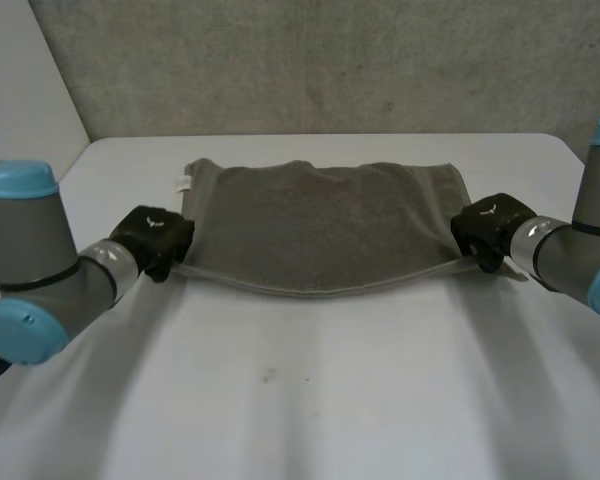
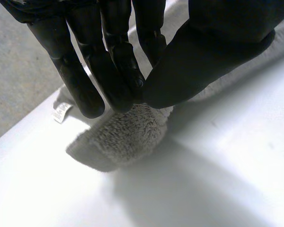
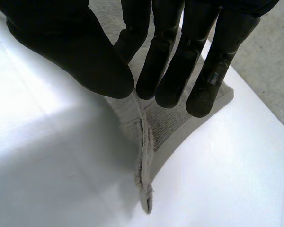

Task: Fold the towel.

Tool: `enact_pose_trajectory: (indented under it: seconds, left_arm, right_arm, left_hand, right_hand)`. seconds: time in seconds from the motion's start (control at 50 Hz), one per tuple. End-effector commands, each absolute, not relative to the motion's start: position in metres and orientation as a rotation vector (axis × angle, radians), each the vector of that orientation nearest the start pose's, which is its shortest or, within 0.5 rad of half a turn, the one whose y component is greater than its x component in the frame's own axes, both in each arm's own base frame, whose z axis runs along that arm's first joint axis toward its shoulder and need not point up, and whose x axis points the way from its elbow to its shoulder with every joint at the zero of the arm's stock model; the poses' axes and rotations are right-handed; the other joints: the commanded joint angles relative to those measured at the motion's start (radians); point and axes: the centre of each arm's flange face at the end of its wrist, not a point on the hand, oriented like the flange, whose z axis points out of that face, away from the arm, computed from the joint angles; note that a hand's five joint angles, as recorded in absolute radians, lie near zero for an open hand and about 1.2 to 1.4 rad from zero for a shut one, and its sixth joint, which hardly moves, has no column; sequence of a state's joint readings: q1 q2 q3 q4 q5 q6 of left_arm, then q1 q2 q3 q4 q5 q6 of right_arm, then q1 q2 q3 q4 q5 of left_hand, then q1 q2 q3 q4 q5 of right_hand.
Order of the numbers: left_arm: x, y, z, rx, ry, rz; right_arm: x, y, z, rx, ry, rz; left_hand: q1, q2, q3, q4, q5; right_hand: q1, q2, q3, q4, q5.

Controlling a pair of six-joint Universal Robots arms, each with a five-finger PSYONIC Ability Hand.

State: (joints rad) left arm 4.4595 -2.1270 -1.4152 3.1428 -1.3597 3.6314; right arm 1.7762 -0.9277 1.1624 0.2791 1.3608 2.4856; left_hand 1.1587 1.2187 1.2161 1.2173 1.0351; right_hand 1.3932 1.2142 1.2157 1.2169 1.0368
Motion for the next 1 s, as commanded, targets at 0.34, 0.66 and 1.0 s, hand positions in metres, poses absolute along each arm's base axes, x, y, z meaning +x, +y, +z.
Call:
enact_pose_trajectory:
  seconds: [0.34, 0.66, 1.0]
  left_arm:
    - [-0.188, -0.177, 0.223, 1.457, 2.214, -1.471]
    - [-0.217, -0.289, 0.201, 1.492, 2.13, -1.593]
    - [-0.263, -0.415, 0.164, 1.298, 2.09, -1.811]
  right_arm:
    - [0.18, -0.225, 0.251, -1.695, 2.471, -1.377]
    - [0.206, -0.335, 0.203, -1.526, 2.423, -1.666]
    - [0.245, -0.434, 0.173, -1.235, 2.239, -2.185]
  left_hand:
    - [0.238, 0.178, 0.18, 0.179, 0.187]
    - [0.238, 0.178, 0.18, 0.179, 0.187]
    - [0.238, 0.178, 0.18, 0.179, 0.187]
  right_hand:
    - [0.003, 0.182, 0.181, 0.179, 0.185]
    - [0.003, 0.182, 0.181, 0.179, 0.185]
    - [0.003, 0.182, 0.181, 0.179, 0.185]
